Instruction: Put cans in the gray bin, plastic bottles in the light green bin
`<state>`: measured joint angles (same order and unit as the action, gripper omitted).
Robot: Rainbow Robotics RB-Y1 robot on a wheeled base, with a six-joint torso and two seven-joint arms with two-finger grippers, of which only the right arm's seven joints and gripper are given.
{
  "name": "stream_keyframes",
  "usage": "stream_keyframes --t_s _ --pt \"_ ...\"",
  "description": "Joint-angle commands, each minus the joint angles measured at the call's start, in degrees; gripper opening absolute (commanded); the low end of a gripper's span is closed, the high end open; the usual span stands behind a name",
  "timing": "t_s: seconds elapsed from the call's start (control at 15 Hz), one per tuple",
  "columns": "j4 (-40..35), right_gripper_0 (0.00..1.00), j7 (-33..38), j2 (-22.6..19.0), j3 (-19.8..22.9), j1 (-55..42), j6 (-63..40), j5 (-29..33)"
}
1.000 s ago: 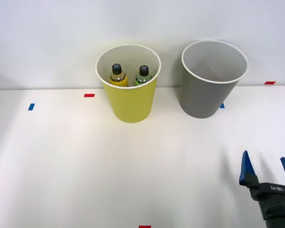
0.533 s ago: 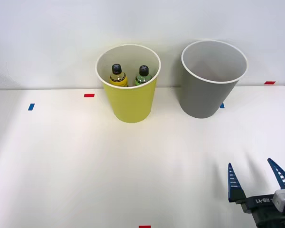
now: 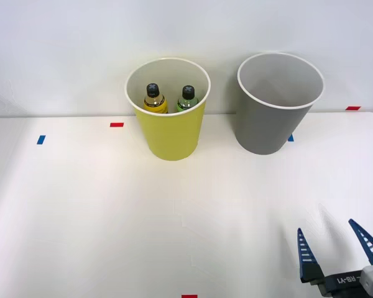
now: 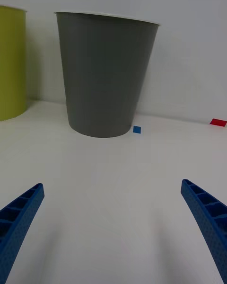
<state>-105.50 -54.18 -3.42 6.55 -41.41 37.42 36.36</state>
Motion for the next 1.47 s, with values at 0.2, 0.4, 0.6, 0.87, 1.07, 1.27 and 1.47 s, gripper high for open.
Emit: stream_keyframes --t_s 0.2,0.4,0.6,0.87,1.07,1.27,1.47 --pt "-0.06 1.00 0.04 0.08 -0.05 -3.07 2.57 -1.73" --pt "-0.06 1.00 0.04 0.17 -1.02 -4.65 2.66 -3.13" --pt "-0.06 1.00 0.74 0.17 -2.95 -6.41 2.66 -4.28" --pt "-0.06 1.00 0.91 0.08 -5.32 -8.69 2.66 -6.47" --pt "-0.06 1.00 0.56 0.17 -5.15 -9.66 3.54 -6.65" --pt "-0.06 1.00 0.56 0.17 -5.15 -9.66 3.54 -6.65" --pt "-0.06 1.00 0.56 0.17 -5.15 -9.66 3.54 -6.65"
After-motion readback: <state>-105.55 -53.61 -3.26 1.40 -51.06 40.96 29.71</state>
